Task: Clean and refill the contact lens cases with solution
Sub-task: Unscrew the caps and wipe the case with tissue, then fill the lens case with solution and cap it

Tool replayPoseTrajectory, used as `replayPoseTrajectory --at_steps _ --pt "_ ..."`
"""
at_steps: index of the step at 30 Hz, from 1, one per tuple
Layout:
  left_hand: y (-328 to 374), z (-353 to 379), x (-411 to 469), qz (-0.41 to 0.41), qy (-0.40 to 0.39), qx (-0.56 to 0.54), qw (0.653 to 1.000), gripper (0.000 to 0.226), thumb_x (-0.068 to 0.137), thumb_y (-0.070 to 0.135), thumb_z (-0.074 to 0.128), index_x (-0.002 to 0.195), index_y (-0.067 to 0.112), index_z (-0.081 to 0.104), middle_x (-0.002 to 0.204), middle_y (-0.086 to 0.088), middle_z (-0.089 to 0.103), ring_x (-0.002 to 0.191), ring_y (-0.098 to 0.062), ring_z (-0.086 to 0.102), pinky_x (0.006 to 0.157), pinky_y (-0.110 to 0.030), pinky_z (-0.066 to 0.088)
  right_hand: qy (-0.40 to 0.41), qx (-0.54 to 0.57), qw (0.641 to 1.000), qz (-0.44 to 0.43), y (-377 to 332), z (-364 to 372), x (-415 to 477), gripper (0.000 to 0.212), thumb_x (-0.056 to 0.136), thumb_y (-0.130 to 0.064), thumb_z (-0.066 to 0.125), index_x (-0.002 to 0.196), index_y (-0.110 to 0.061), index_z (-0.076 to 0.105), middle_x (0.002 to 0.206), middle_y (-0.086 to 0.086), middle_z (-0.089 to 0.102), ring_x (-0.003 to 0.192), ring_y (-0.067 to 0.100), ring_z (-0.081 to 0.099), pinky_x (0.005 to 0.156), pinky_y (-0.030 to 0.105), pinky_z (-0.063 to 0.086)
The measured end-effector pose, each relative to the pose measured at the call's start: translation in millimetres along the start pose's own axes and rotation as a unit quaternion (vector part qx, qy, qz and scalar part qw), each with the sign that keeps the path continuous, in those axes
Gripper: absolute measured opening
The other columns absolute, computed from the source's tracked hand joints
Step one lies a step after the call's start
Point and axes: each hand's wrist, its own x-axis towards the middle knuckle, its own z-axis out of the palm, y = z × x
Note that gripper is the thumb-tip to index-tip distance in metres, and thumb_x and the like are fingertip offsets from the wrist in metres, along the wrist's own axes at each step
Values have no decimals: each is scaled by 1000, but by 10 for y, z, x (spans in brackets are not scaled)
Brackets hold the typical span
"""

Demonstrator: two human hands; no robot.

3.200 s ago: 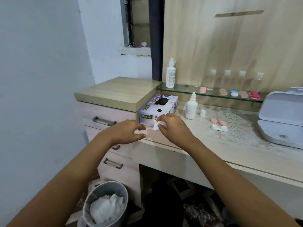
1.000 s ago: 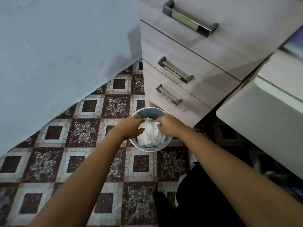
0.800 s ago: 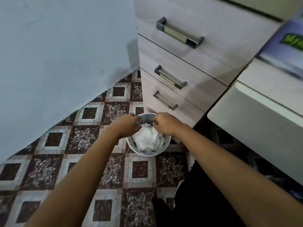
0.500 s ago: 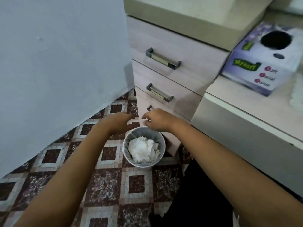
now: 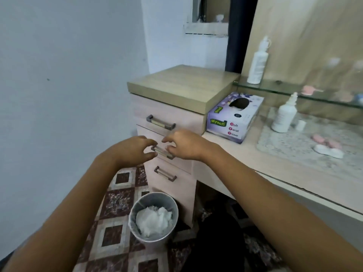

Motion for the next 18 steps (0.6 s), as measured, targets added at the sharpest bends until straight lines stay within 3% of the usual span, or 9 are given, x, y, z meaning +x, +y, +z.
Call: replayPoseTrajectory --at_steps 5,9,13,18 --pt "488 -340 149 52 60 2 997 51 92 44 48 139 23 42 139 -3 48 125 -20 45 103 -36 37 64 -37 997 30 208 -488 -424 37 94 -23 46 130 -16 52 130 10 54 119 24 48 91 30 39" --pt "1034 -479 342 117 105 -16 987 47 92 37 51 137 23 44 134 -5 49 120 -22 47 98 -34 39 96 -55 991 82 504 -755 -797 28 90 -19 46 111 -8 62 109 13 62 104 29 54 76 33 42" --pt "1582 -458 584 170 114 -28 979 47 93 36 51 137 22 45 136 -4 47 123 -21 44 97 -29 38 110 -67 980 149 804 -951 -1281 33 92 -20 46 122 -12 59 120 13 59 113 27 52 91 37 43" --pt "2240 -335 868 224 106 -15 969 46 94 41 46 137 24 43 139 -1 45 127 -19 41 98 -31 36 117 -71 965 223 1185 -1057 -1855 34 94 -23 47 126 -14 55 124 11 56 115 25 50 94 34 40"
